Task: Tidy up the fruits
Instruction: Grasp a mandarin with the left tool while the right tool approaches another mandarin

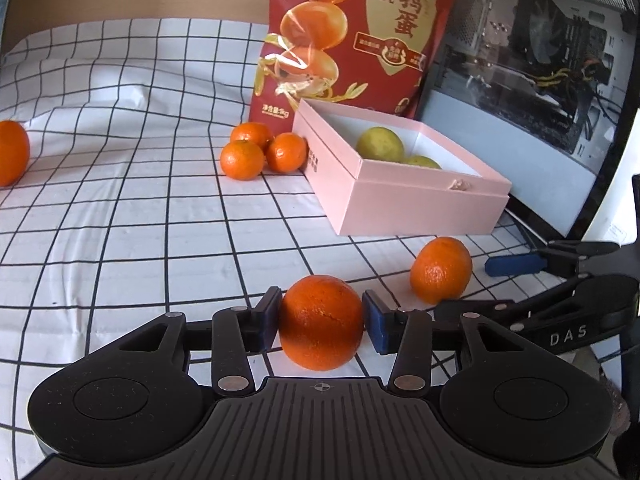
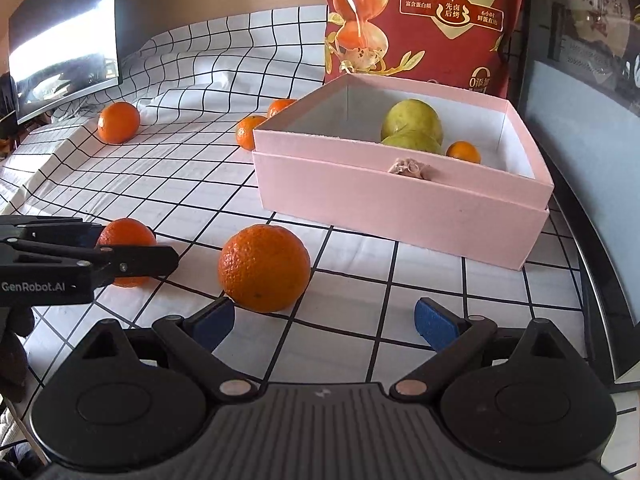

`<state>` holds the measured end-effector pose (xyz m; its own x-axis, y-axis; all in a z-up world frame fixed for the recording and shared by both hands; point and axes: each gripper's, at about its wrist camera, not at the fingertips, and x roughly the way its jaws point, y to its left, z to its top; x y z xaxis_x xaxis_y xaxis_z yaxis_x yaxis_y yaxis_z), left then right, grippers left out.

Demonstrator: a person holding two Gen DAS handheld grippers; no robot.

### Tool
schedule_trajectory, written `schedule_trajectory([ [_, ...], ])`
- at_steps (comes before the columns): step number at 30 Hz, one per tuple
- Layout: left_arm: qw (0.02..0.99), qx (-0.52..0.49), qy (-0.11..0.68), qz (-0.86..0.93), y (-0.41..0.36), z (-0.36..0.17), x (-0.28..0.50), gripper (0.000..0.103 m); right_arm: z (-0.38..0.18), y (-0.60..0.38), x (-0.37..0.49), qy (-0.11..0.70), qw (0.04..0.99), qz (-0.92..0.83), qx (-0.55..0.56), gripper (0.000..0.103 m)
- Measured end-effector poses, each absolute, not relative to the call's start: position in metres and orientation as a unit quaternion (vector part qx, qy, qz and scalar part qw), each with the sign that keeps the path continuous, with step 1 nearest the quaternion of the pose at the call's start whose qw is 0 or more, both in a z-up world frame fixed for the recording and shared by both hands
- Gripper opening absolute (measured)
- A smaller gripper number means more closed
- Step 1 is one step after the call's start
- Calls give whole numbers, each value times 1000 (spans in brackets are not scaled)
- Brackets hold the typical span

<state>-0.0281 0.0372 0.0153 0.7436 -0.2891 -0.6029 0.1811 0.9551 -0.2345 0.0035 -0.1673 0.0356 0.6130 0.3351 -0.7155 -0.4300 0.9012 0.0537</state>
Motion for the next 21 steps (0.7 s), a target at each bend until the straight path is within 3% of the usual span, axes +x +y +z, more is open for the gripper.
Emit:
schedule_trajectory([
  [21, 937, -71, 319, -121, 35, 15, -45, 48, 37, -169, 0, 371, 901, 215, -62, 97],
])
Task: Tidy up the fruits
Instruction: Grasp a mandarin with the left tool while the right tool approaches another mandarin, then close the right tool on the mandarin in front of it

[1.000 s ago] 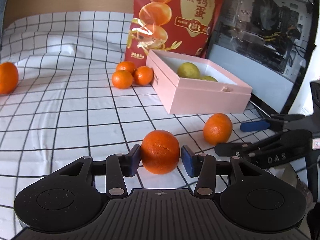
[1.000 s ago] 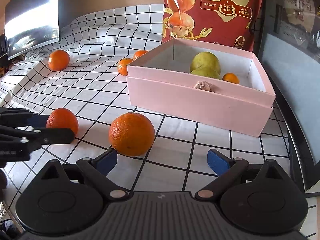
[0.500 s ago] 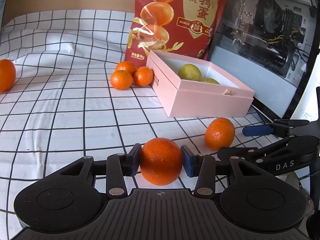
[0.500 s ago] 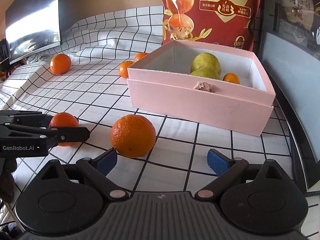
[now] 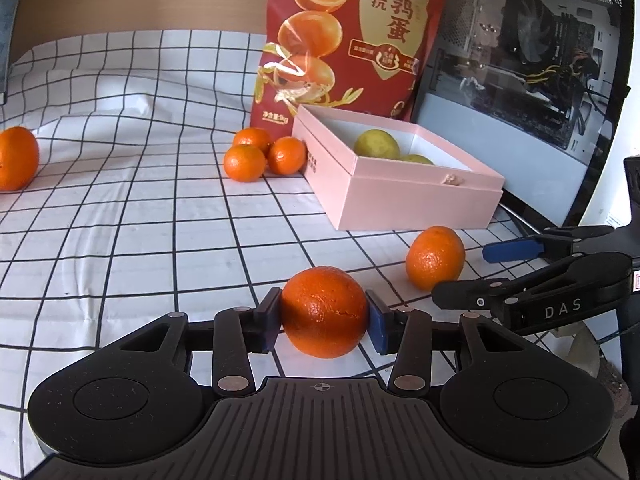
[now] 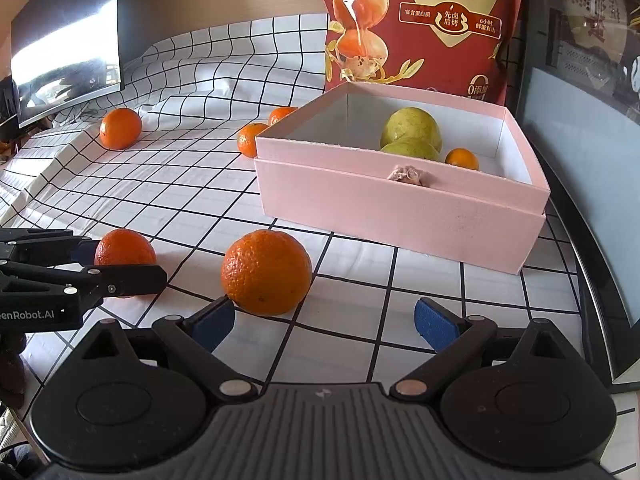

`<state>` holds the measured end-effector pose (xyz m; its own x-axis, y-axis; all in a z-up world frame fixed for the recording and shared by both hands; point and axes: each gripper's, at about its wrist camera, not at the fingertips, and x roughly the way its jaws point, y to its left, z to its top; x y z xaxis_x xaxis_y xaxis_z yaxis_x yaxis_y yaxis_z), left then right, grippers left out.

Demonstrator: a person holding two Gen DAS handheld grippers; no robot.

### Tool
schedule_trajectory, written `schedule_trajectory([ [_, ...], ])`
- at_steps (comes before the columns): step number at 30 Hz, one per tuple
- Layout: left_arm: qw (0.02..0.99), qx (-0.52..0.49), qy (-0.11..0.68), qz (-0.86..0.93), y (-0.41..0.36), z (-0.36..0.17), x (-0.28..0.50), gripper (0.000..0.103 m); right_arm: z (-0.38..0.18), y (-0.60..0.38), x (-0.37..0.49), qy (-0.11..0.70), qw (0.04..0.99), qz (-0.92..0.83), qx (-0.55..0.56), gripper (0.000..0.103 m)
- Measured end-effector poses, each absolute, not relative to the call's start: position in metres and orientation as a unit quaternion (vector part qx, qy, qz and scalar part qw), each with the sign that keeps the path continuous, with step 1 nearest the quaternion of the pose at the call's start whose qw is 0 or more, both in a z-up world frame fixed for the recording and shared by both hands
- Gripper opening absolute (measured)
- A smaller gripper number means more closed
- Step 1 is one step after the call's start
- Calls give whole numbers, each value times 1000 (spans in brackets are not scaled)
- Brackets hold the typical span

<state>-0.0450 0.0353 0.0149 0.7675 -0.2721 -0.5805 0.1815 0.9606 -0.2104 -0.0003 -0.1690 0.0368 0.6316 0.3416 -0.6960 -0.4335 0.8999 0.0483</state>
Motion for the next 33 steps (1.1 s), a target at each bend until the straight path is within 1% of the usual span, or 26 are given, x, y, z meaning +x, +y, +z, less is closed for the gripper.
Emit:
schedule_trajectory([
  [4, 939, -64, 318, -118, 33, 15, -46, 48, 41, -165, -8, 346, 909, 223, -73, 97],
  [7, 938, -66, 320, -117, 33, 14, -45, 47, 42, -155, -8, 347, 902, 246, -74, 96],
  [8, 938, -69, 320, -116, 34, 14, -45, 48, 40, -150, -6, 352, 898, 252, -76, 92],
  [9, 937, -74, 321, -118, 35, 14, -44, 48, 39, -145, -4, 358, 894, 257, -78, 83],
  [10, 936, -75, 321, -119, 35, 14, -44, 48, 38, -141, -1, 365, 890, 261, -77, 77],
  [11, 937, -75, 321, -119, 35, 14, -44, 48, 36, -138, 3, 371, 888, 261, -80, 73],
  [13, 937, -73, 322, -119, 36, 14, -44, 48, 36, -134, 8, 369, 891, 250, -83, 72],
  [14, 937, -73, 322, -119, 36, 14, -44, 48, 36, -134, 11, 369, 892, 247, -80, 68],
  [16, 936, -75, 322, -119, 36, 14, -44, 48, 37, -135, 14, 371, 894, 240, -76, 54],
  [17, 936, -75, 322, -119, 36, 14, -44, 48, 38, -138, 15, 374, 892, 246, -70, 50],
  [20, 936, -75, 322, -118, 36, 14, -44, 48, 44, -148, 11, 383, 889, 245, -55, 49],
  [25, 936, -72, 324, -119, 35, 15, -43, 48, 47, -170, -4, 382, 896, 218, -67, 49],
  [29, 935, -40, 330, -121, 26, 16, -40, 50, 48, -187, -11, 387, 898, 197, -73, 49],
  [33, 935, -29, 331, -124, 23, 17, -40, 49, 49, -199, -19, 382, 903, 181, -81, 49],
])
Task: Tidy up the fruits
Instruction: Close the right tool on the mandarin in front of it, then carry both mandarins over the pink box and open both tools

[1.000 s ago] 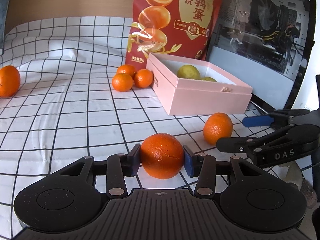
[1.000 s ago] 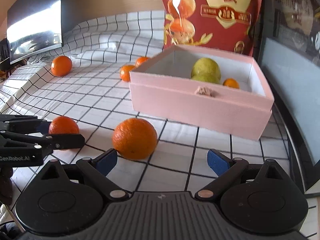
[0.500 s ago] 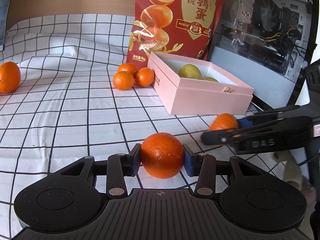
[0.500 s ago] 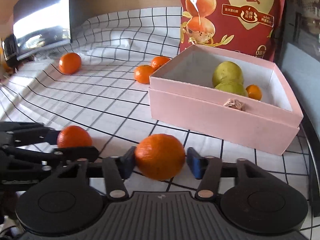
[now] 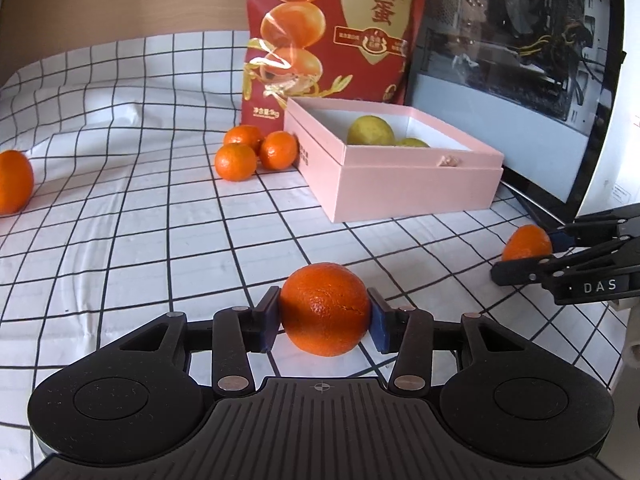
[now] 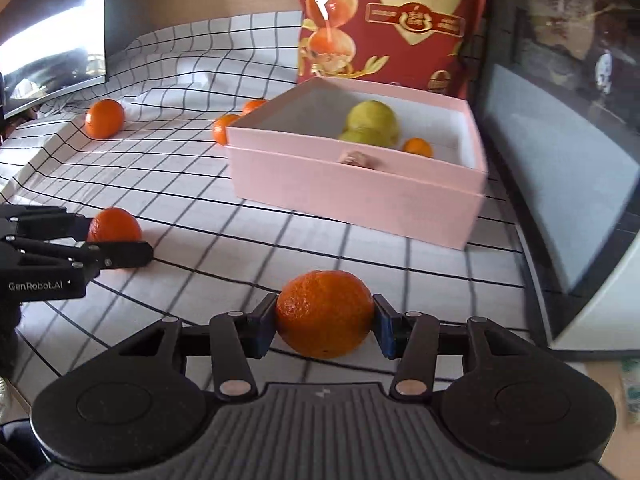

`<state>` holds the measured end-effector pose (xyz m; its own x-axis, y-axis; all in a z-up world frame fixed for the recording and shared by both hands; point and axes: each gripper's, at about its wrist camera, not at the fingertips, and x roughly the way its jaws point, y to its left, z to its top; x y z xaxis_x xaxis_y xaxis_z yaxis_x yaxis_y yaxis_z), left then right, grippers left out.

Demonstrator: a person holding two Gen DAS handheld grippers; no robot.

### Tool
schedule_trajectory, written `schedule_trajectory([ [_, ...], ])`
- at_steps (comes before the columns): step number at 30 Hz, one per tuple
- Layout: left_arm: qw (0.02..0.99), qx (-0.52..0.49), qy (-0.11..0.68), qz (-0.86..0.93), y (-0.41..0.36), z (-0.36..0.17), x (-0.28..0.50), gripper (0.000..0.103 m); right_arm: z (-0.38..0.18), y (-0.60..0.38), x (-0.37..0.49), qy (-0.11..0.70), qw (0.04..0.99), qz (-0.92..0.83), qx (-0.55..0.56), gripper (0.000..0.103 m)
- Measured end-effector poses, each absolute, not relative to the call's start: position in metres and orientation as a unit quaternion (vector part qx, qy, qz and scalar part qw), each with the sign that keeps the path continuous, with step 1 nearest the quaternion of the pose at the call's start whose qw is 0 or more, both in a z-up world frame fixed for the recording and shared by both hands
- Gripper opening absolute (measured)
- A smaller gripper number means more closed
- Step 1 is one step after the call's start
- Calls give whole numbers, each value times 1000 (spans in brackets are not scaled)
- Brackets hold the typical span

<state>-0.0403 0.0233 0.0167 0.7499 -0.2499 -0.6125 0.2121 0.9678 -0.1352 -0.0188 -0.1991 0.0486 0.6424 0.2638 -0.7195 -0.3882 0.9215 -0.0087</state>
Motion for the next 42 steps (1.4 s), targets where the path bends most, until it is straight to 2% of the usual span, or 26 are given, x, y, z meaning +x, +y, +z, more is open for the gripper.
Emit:
schedule_trajectory([
  [15, 924, -80, 336, -163, 19, 32, -16, 47, 56, -212, -27, 370, 908, 174, -90, 49],
  [23, 948, -201, 188, -158, 19, 95, 57, 48, 93, -207, -15, 355, 918, 160, -79, 49],
  [27, 966, -174, 105, -161, 5, 87, 77, 48, 124, -205, 2, 353, 923, 142, -50, 49],
  [32, 954, -139, 181, -194, -8, 66, 97, 48, 158, -201, 23, 341, 932, 111, -58, 49],
  [39, 954, -123, 206, -178, -12, 54, 103, 48, 201, -190, 66, 288, 953, 75, -55, 49],
  [42, 950, -109, 235, -175, -12, 49, 108, 48, 203, -181, 90, 294, 952, 58, -55, 49],
])
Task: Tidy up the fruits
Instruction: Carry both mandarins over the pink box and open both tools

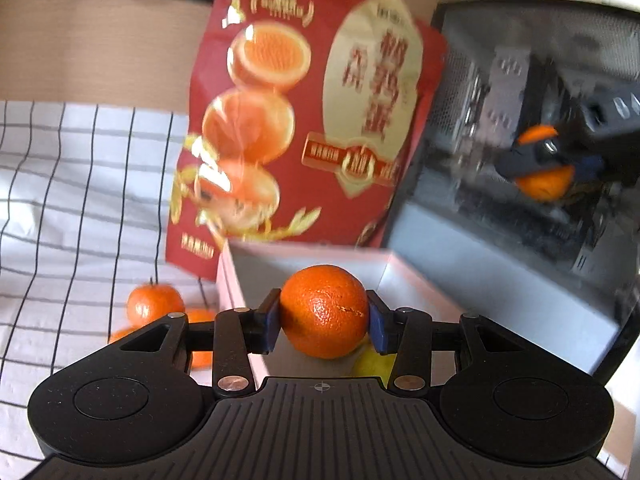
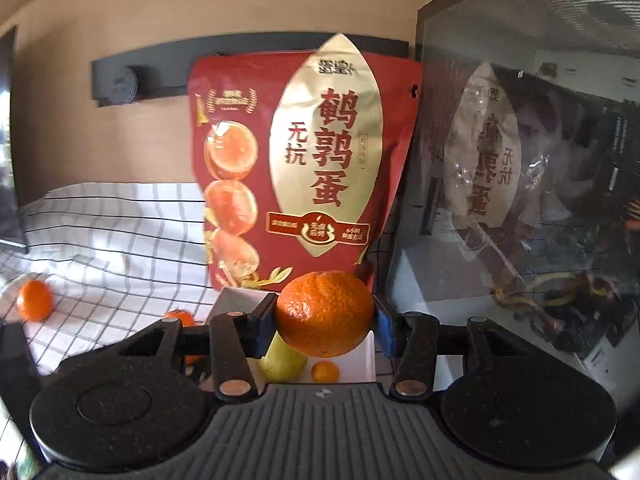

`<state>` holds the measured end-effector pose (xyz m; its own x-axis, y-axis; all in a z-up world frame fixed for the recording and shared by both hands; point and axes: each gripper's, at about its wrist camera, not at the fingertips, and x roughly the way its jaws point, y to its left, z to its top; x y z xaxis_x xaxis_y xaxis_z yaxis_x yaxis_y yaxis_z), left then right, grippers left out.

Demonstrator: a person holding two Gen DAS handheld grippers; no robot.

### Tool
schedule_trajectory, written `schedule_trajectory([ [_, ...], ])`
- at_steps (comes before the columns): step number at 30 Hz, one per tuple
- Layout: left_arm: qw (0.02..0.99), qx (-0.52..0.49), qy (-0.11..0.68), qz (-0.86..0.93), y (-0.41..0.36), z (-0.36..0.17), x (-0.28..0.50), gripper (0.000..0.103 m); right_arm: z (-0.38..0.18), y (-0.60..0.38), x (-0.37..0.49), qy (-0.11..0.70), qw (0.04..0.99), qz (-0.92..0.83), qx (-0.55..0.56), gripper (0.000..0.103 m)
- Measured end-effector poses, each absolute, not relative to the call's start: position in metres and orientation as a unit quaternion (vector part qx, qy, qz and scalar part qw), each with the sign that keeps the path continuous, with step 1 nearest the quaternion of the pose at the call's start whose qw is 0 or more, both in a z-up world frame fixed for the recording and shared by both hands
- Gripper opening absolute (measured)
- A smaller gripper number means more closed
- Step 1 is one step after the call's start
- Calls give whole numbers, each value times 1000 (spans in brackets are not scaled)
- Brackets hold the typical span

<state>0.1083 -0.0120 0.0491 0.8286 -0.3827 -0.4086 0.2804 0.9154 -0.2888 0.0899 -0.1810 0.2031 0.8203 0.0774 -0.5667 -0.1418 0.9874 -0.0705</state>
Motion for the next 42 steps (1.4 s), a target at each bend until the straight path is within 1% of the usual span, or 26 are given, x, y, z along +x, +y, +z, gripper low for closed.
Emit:
schedule_trajectory([
  [2, 948, -90, 254, -170, -16, 45, 110, 49, 196, -178, 108, 315, 947, 50, -49, 49],
  [5, 948, -53, 259, -178, -27, 44, 107, 50, 181, -177, 126, 351, 935, 45, -30, 49],
  [9, 956, -45, 231, -177, -28, 51, 98, 50, 162, -180, 133, 385, 922, 44, -4, 49],
  [13, 962, -92, 208, -149, -4, 59, 97, 50, 148, -180, 136, 395, 918, 40, -3, 49],
  [21, 951, -213, 216, -61, 49, 52, 114, 49, 124, -179, 152, 406, 913, 40, 17, 49],
  [24, 949, -227, 212, -49, 56, 54, 113, 49, 113, -178, 156, 409, 912, 35, 25, 49],
  [30, 948, -218, 224, -61, 51, 54, 115, 49, 101, -180, 163, 412, 909, 37, 47, 49],
  [32, 948, -213, 227, -63, 50, 54, 115, 49, 102, -183, 162, 406, 911, 46, 56, 54],
  [33, 948, -212, 228, -63, 50, 54, 115, 49, 104, -183, 161, 401, 913, 48, 56, 59],
  [35, 948, -212, 231, -62, 50, 53, 116, 49, 109, -182, 155, 383, 921, 48, 48, 64],
  [42, 937, -225, 257, -77, 66, 51, 122, 49, 113, -173, 123, 351, 934, 68, 13, 67],
])
